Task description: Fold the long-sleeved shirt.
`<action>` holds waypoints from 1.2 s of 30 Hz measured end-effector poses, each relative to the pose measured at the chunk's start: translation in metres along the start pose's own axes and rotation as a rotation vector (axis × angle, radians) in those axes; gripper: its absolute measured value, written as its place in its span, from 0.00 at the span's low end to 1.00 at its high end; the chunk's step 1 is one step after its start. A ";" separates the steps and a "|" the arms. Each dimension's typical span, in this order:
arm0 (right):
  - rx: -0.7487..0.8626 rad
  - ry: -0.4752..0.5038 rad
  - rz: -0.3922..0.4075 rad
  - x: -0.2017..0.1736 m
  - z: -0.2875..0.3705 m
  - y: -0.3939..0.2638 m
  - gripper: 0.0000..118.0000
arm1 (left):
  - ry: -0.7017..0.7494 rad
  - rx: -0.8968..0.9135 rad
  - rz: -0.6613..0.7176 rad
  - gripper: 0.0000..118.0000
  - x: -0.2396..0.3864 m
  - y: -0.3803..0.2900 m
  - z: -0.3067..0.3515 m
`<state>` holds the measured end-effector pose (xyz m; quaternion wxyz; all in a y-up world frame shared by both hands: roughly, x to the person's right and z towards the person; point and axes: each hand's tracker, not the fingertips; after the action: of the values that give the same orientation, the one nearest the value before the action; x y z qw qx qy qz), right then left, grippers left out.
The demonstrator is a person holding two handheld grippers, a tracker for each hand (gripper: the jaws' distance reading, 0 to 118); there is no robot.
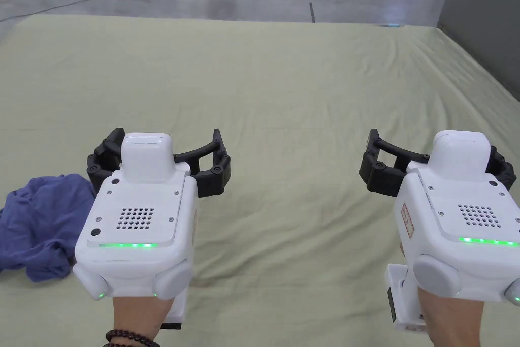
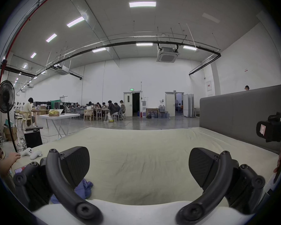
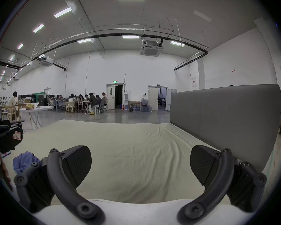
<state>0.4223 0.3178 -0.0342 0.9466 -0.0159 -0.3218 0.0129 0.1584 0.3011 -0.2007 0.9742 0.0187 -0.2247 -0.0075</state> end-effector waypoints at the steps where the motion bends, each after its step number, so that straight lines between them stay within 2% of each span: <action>1: 0.000 -0.002 0.004 0.000 0.000 0.000 1.00 | -0.007 -0.008 -0.004 1.00 0.000 0.000 -0.001; 9: -0.001 -0.003 0.013 -0.002 0.004 0.004 1.00 | -0.021 -0.052 -0.019 1.00 0.003 0.000 0.003; 10: -0.023 0.000 -0.007 -0.001 0.004 0.005 0.96 | -0.023 -0.082 -0.010 0.97 0.003 0.002 0.003; 11: -0.046 -0.003 -0.041 0.000 0.003 0.005 0.78 | -0.014 -0.093 0.005 0.65 0.004 0.003 0.004; 12: -0.029 -0.001 -0.031 0.000 0.003 0.005 0.27 | 0.017 -0.050 -0.001 0.05 0.005 0.003 0.005; 13: -0.035 -0.034 -0.011 -0.001 0.000 0.003 0.02 | 0.064 -0.045 -0.018 0.00 0.008 0.004 0.004; 14: -0.059 -0.091 0.041 -0.005 -0.004 -0.013 0.02 | 0.110 -0.053 -0.048 0.00 0.004 0.007 0.011; 16: -0.065 -0.017 0.020 0.001 -0.006 -0.011 0.02 | 0.036 -0.079 -0.022 0.00 -0.002 0.010 0.012; 19: -0.051 -0.047 0.018 -0.002 -0.010 -0.022 0.02 | 0.070 -0.066 -0.017 0.00 -0.003 0.009 0.013; 22: -0.045 -0.015 0.001 -0.011 -0.009 -0.010 0.02 | 0.080 -0.074 -0.017 0.00 -0.014 0.009 0.006; 24: -0.045 0.043 0.001 -0.030 -0.010 0.000 0.02 | 0.115 -0.077 -0.032 0.00 -0.031 0.013 0.009; 27: -0.035 0.174 0.001 -0.077 -0.018 -0.005 0.02 | 0.250 -0.080 -0.039 0.00 -0.072 0.017 0.021; 33: 0.004 0.469 -0.028 -0.197 -0.007 0.015 0.02 | 0.486 -0.097 0.000 0.00 -0.159 0.025 0.067; 35: 0.006 0.550 -0.037 -0.227 -0.001 0.015 0.02 | 0.533 -0.119 0.020 0.00 -0.177 0.025 0.077; 36: 0.003 0.559 -0.036 -0.236 0.000 0.021 0.02 | 0.536 -0.128 0.031 0.00 -0.182 0.025 0.079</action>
<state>0.2345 0.3308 -0.1784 0.9987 -0.0117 -0.0485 -0.0081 -0.0394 0.3281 -0.2087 0.9981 -0.0451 0.0420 -0.0014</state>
